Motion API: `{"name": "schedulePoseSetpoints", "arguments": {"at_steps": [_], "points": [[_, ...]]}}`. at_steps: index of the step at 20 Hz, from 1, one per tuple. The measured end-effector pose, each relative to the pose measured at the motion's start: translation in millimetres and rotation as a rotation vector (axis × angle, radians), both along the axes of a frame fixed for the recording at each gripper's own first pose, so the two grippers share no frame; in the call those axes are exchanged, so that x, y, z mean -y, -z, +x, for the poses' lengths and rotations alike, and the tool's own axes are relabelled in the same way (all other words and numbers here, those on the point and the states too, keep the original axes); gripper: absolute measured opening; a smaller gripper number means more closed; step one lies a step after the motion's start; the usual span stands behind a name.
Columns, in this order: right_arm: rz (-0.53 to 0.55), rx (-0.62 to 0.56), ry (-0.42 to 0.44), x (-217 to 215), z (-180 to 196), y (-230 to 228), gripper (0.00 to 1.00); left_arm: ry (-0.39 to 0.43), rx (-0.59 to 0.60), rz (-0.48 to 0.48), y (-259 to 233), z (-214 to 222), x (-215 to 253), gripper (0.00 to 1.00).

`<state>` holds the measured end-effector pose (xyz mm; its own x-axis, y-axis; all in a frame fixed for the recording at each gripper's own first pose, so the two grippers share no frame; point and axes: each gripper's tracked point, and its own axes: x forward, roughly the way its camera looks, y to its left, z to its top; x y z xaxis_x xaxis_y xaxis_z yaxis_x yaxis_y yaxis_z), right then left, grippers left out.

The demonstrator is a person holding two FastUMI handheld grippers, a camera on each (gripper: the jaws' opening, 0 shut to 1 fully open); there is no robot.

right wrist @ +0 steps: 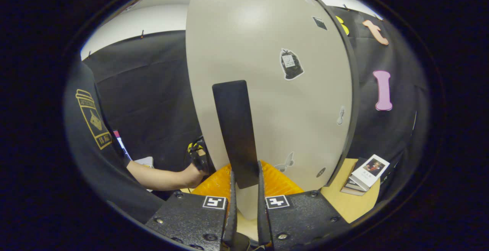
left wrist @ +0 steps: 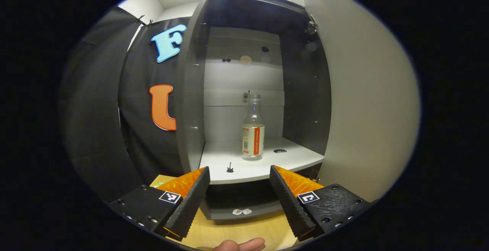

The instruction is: Open the cabinet door with the right hand, grasp the bottle in the cabinet with the left hand and place it on the coaster, then close the cabinet door with the right hand.

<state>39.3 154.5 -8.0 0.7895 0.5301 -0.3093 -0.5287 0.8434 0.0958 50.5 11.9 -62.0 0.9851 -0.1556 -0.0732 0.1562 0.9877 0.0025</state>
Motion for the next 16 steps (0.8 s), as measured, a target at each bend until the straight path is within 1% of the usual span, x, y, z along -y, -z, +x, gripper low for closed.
{"name": "schedulePoseSetpoints", "arguments": {"at_steps": [2, 4, 7, 8, 9, 11, 13, 16], "points": [[-0.015, -0.014, 0.046, 5, -4, 0, 0.25, 0.014, 0.01, -0.017, -8, 19, 15, 0.95], [-0.033, -0.013, 0.095, 11, -3, -2, 0.24, 0.021, -0.004, -0.039, -14, 40, 31, 0.95], [0.007, -0.029, 0.146, 20, -8, -1, 0.24, 0.002, 0.021, -0.058, -29, 68, 42, 0.95], [0.026, -0.032, 0.164, 25, -10, -2, 0.22, -0.003, 0.025, -0.057, -32, 78, 44, 0.95], [0.037, -0.035, 0.184, 27, -10, -1, 0.24, -0.017, 0.023, -0.046, -33, 90, 45, 0.95], [0.023, -0.025, 0.214, 32, -10, -2, 0.23, -0.055, 0.013, -0.017, -29, 110, 43, 0.95], [0.017, -0.014, 0.239, 37, -14, -5, 0.23, -0.091, 0.005, -0.012, -23, 132, 41, 0.95], [0.002, 0.029, 0.313, 45, -12, -9, 0.22, -0.109, -0.069, -0.012, 0, 157, 41, 0.95]]}}
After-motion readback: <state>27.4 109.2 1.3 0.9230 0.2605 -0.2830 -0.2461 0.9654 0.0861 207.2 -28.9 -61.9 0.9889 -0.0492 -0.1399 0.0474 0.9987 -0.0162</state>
